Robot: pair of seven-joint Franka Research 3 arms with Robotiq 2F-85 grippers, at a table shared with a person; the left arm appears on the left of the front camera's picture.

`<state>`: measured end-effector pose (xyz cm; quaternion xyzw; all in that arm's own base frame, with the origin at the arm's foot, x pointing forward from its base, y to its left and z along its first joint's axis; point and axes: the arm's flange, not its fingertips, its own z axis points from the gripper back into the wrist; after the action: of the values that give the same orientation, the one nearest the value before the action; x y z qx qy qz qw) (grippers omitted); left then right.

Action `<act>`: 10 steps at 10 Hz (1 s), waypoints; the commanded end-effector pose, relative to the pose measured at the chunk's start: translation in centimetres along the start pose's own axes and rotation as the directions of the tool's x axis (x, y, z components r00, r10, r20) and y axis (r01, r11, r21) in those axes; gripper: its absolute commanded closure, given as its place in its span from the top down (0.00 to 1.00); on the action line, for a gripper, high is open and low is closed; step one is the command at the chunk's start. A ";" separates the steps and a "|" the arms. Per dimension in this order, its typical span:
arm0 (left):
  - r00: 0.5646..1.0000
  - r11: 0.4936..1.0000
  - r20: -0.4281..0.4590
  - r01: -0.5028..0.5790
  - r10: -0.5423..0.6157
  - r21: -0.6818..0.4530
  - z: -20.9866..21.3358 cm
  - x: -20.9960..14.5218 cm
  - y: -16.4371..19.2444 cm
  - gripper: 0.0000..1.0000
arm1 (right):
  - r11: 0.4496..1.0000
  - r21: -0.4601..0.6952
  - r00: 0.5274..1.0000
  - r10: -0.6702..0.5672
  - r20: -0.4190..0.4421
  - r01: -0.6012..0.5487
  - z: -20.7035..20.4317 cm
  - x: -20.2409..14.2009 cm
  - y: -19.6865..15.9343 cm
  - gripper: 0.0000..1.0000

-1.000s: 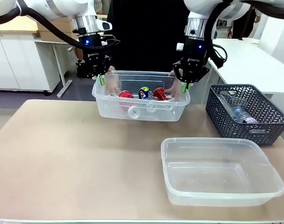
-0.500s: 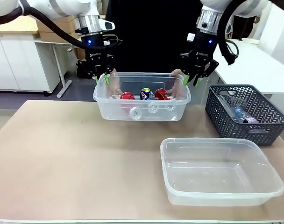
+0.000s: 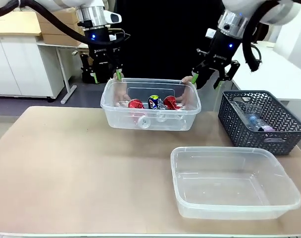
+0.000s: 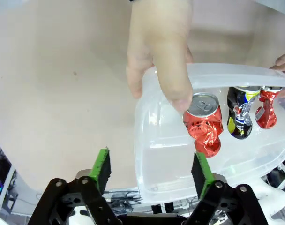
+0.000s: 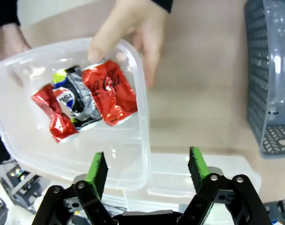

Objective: Sort the waste into each basket.
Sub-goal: Release the Organizing box you were holding, then pick up the Organizing box on the right side of the table and lift it.

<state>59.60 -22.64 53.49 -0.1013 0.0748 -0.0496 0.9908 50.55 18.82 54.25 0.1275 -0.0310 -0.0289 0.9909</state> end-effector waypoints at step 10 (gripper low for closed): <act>1.000 1.000 0.019 -0.001 0.001 0.002 0.0 -0.9 0.1 1.00 | 1.000 0.021 1.000 0.007 0.006 -0.007 -0.2 0.0 -0.3 1.00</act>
<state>58.76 -22.52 53.50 -0.1015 0.0628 -0.0493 0.9916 50.59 18.65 53.76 0.1367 -0.0334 -0.0241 0.9898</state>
